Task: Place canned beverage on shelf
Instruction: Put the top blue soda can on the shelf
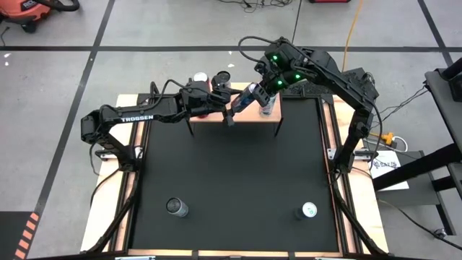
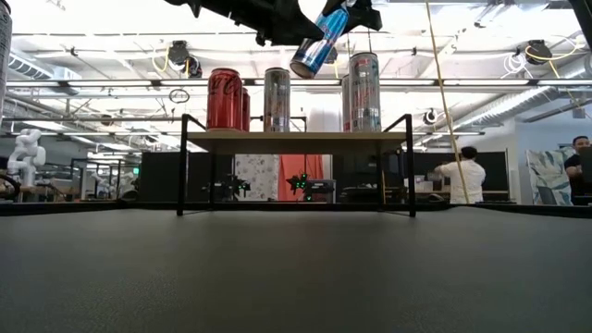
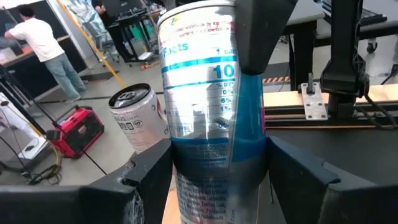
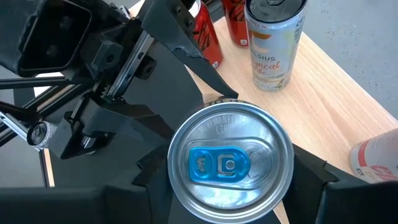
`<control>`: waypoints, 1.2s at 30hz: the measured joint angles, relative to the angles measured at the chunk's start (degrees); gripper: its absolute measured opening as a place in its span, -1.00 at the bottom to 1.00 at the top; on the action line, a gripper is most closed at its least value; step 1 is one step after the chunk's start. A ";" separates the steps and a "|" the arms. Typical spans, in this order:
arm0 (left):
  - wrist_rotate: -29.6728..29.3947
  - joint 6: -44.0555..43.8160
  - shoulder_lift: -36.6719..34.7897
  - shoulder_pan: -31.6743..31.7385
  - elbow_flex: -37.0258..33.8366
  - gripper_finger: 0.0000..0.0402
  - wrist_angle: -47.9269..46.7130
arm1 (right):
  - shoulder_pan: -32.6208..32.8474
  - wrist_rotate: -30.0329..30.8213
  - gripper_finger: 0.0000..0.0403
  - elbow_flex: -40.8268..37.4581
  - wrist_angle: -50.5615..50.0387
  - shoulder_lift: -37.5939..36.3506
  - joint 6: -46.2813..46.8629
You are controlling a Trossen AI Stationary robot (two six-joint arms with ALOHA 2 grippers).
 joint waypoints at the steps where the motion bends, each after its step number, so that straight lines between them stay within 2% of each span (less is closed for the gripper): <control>1: 0.08 0.16 0.02 0.00 0.00 0.17 0.02 | 0.00 0.00 -0.02 0.00 -0.03 -0.01 0.00; 26: 1.37 0.46 0.05 0.32 0.00 0.17 0.39 | -0.42 -0.37 -0.02 -0.02 0.08 0.00 0.07; 36: 1.06 -2.36 0.06 0.26 0.00 0.17 0.26 | -0.44 -0.46 -0.02 -0.02 0.08 0.00 0.07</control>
